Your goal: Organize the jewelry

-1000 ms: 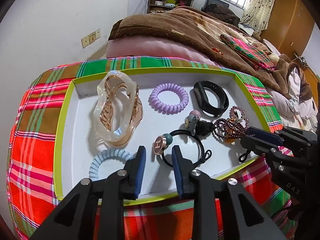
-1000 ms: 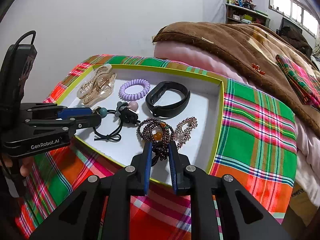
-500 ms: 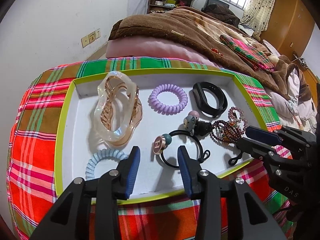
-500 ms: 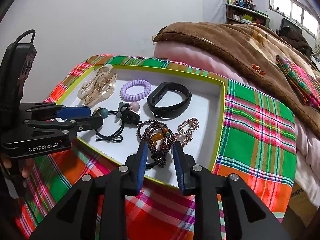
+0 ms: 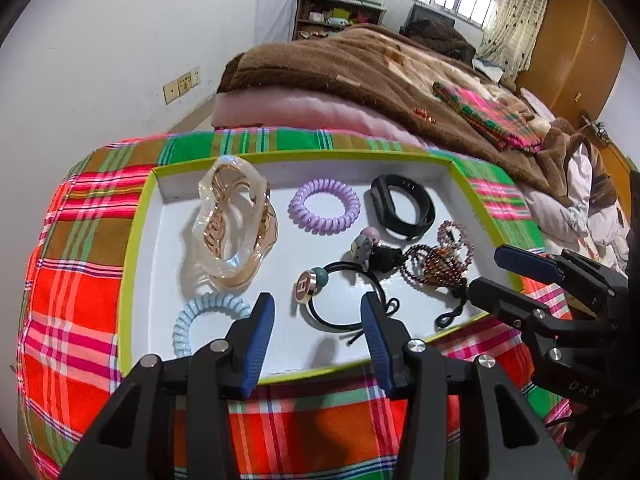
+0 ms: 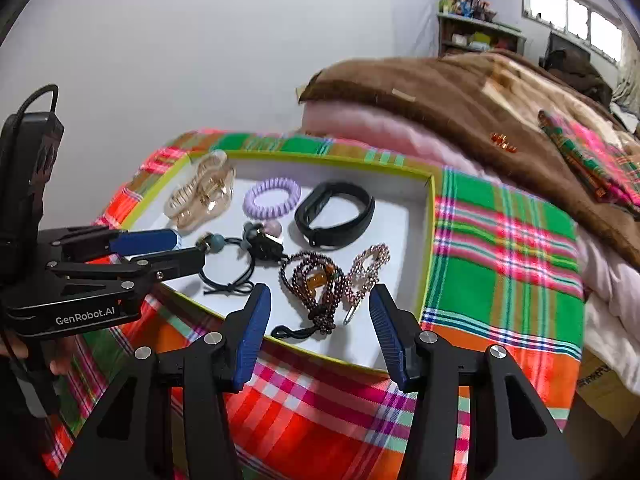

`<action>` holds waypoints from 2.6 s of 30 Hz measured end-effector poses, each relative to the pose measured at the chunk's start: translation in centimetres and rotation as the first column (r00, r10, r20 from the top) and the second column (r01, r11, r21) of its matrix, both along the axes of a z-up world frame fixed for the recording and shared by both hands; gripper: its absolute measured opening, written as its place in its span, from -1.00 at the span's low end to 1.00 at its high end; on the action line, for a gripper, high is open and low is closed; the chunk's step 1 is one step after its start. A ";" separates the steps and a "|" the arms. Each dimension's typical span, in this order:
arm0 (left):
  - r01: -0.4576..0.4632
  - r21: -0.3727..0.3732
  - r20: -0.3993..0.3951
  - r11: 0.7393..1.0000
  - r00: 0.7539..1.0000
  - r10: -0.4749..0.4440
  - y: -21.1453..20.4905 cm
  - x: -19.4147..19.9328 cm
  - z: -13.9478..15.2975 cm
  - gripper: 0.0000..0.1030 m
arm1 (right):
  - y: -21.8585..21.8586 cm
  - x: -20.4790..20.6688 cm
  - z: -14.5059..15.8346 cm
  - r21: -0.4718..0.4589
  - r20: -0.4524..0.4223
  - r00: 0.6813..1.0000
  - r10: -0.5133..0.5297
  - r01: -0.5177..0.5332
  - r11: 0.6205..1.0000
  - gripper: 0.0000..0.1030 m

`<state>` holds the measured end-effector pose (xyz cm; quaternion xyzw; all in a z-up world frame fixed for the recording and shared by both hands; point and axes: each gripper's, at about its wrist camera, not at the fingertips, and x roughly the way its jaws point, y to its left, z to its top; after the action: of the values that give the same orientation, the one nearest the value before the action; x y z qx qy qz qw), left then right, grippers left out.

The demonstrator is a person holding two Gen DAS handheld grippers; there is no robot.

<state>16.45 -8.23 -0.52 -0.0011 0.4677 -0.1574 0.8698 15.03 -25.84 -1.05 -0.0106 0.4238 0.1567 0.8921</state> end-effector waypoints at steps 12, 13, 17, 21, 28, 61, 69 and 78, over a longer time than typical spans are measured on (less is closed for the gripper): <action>-0.102 0.047 0.130 0.994 0.987 0.095 1.6 -3.8 2.4 -0.08 | 0.9 -4.7 3.2 0.011 0.128 0.983 -0.135 0.135 0.991 0.02; -0.109 0.050 0.144 0.993 0.984 0.101 1.7 -4.3 2.6 -0.07 | 1.2 -5.3 3.4 0.006 0.137 0.980 -0.145 0.146 0.989 0.02; -0.129 0.064 0.174 0.990 0.978 0.116 2.3 -6.0 3.0 -0.07 | 1.9 -7.0 3.8 0.003 0.153 0.972 -0.177 0.178 0.984 0.02; -0.149 0.093 0.219 0.984 0.968 0.126 2.5 -7.9 3.5 -0.07 | 2.7 -8.7 4.1 -0.014 0.175 0.965 -0.194 0.199 0.980 0.02; -0.163 0.073 0.268 0.984 0.953 0.138 3.1 -10.7 4.8 -0.07 | 3.6 -11.7 5.0 0.005 0.213 0.953 -0.216 0.220 0.975 0.02; -0.187 0.045 0.335 0.981 0.928 0.161 3.7 -15.2 6.2 -0.07 | 4.7 -15.7 6.3 0.033 0.273 0.932 -0.238 0.238 0.971 0.02; -0.190 0.041 0.331 0.981 0.929 0.166 3.9 -15.2 6.2 -0.07 | 4.6 -15.7 6.3 0.034 0.274 0.932 -0.239 0.239 0.970 0.02; -0.199 0.041 0.323 0.979 0.930 0.175 4.0 -15.1 6.1 -0.07 | 4.7 -15.7 6.3 0.035 0.278 0.930 -0.239 0.239 0.970 0.02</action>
<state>1.35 -4.25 5.59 0.0114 0.3245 -0.0547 0.9442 -0.70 -21.17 5.24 0.0192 0.2912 0.0441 0.9554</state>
